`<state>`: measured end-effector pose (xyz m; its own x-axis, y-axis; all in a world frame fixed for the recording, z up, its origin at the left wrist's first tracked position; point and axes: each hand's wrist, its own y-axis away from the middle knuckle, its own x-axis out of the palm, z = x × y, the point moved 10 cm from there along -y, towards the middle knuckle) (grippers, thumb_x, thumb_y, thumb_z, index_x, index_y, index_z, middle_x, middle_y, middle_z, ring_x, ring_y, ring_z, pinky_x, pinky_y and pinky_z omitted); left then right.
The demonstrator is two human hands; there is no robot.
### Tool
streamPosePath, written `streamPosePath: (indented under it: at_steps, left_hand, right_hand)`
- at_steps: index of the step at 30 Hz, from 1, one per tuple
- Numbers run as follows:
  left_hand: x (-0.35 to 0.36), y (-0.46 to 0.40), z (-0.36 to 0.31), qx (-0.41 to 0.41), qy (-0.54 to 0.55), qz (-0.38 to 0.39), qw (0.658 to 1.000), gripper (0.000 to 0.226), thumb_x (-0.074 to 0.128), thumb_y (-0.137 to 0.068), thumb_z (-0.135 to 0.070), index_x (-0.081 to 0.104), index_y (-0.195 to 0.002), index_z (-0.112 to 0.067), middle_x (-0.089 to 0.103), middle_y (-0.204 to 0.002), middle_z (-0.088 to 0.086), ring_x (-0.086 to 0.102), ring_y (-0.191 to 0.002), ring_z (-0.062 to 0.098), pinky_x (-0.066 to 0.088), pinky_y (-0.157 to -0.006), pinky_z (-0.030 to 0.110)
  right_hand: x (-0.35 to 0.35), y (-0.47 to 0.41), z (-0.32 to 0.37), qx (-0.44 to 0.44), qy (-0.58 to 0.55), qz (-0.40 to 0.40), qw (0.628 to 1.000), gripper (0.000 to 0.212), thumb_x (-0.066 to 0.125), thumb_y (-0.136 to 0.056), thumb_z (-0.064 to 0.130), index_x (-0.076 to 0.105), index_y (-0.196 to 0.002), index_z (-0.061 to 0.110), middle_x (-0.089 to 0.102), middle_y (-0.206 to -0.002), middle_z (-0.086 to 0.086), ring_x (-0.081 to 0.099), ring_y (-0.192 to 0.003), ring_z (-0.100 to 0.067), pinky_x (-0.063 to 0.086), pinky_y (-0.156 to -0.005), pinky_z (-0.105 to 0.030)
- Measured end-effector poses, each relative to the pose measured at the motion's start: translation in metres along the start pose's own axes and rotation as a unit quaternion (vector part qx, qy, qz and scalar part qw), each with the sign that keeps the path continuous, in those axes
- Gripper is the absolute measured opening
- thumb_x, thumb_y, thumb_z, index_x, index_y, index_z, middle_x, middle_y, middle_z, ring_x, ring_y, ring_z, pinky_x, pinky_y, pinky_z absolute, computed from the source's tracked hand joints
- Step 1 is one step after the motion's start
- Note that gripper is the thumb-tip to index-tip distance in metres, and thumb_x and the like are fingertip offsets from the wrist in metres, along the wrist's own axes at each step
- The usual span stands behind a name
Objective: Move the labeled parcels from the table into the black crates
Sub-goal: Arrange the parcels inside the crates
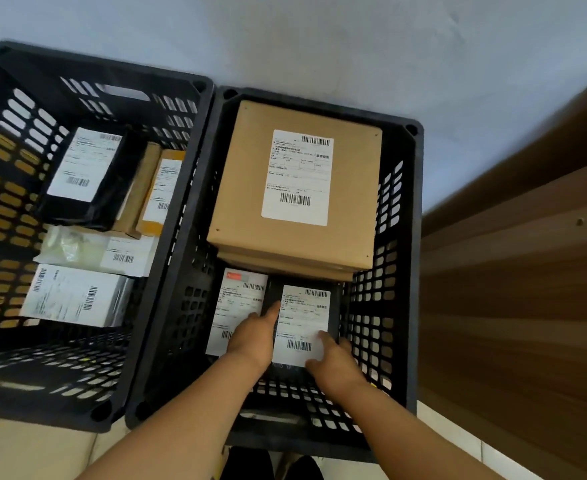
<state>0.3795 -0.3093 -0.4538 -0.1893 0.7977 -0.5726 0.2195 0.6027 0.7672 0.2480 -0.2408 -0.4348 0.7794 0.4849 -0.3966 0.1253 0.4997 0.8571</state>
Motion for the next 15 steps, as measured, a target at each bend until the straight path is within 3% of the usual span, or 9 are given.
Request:
streamPosePath:
  at_steps: [3, 8, 15]
  left_hand:
    - [0.007, -0.005, 0.0, 0.0, -0.005, 0.0, 1.0, 0.089, 0.044, -0.084, 0.011, 0.007, -0.15, -0.036, 0.031, -0.135, 0.012, 0.049, -0.114, 0.029, 0.047, -0.093, 0.033]
    - [0.018, -0.014, 0.001, 0.013, 0.014, 0.004, 1.0, 0.086, 0.046, -0.084, 0.007, 0.011, -0.151, -0.033, 0.027, -0.136, 0.01, 0.041, -0.122, 0.027, 0.041, -0.102, 0.033]
    - [0.032, -0.021, 0.0, 0.021, 0.001, 0.036, 0.999, 0.088, 0.047, -0.082, 0.009, 0.006, -0.152, -0.026, 0.021, -0.138, 0.006, 0.029, -0.124, 0.025, 0.034, -0.107, 0.03]
  right_hand:
    - [0.003, -0.014, -0.004, 0.017, -0.009, -0.002, 1.0, 0.063, 0.049, -0.095, 0.017, 0.019, -0.15, 0.023, 0.02, -0.145, -0.011, 0.045, -0.122, -0.024, 0.043, -0.098, -0.025]
    - [0.011, -0.032, -0.016, 0.042, -0.024, 0.001, 0.999, 0.067, 0.049, -0.096, 0.02, 0.012, -0.152, 0.026, 0.011, -0.152, -0.01, 0.039, -0.13, -0.027, 0.039, -0.106, -0.029]
    - [0.017, -0.051, -0.022, 0.05, -0.009, -0.01, 0.999, 0.065, 0.048, -0.095, 0.019, 0.017, -0.151, 0.029, 0.015, -0.149, -0.013, 0.04, -0.129, -0.031, 0.043, -0.104, -0.038]
